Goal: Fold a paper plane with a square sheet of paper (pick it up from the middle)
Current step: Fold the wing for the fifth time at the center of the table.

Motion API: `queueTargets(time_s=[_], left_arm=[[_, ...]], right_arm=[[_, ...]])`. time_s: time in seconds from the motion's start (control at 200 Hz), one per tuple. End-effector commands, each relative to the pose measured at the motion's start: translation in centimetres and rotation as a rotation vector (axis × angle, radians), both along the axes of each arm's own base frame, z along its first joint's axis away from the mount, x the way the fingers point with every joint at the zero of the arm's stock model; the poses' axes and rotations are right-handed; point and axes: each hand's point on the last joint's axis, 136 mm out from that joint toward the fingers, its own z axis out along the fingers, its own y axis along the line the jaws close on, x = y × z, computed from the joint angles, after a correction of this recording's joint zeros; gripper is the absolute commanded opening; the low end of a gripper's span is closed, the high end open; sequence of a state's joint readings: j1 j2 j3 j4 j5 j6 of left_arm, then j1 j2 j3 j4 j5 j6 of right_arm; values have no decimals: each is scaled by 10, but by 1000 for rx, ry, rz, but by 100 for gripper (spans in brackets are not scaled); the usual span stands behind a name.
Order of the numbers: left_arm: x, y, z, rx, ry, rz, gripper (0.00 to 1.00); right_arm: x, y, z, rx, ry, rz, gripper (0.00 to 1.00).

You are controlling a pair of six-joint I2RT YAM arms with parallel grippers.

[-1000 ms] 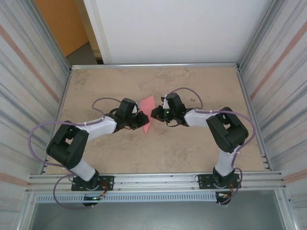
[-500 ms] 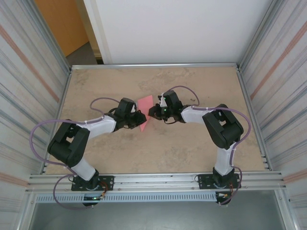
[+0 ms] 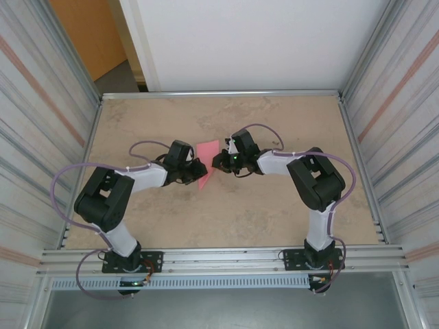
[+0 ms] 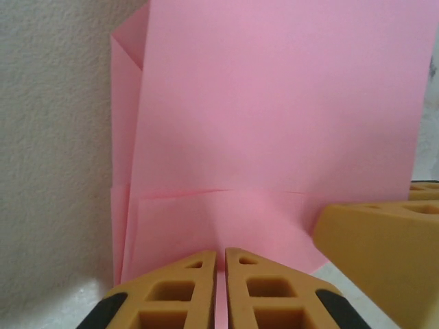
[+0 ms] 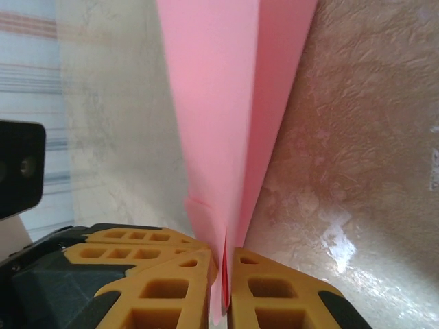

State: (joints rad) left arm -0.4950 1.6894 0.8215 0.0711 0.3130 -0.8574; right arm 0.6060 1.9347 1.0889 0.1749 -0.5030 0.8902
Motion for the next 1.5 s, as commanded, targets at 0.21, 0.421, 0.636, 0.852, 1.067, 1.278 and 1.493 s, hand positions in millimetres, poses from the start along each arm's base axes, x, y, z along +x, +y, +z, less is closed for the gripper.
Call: queueTargets(time_s=[0.21, 0.421, 0.636, 0.852, 1.067, 1.278, 1.493], left_arm=[[16, 6, 11, 5, -57, 2, 13], [21, 9, 18, 10, -100, 4, 18], [27, 12, 27, -14, -138, 8, 20], [28, 16, 37, -7, -170, 17, 20], [31, 24, 30, 15, -157, 39, 19], [36, 36, 15, 61, -125, 85, 17], [33, 42, -7, 94, -60, 97, 14]], right_arm=[[5, 5, 0, 10, 38, 11, 14], [10, 9, 0, 6, 36, 21, 14], [13, 11, -5, -12, 49, 21, 10], [13, 13, -4, 3, 42, 31, 7], [13, 17, 0, 22, 31, 52, 6], [11, 18, -2, 21, 36, 57, 6], [12, 17, 0, 18, 35, 56, 8]])
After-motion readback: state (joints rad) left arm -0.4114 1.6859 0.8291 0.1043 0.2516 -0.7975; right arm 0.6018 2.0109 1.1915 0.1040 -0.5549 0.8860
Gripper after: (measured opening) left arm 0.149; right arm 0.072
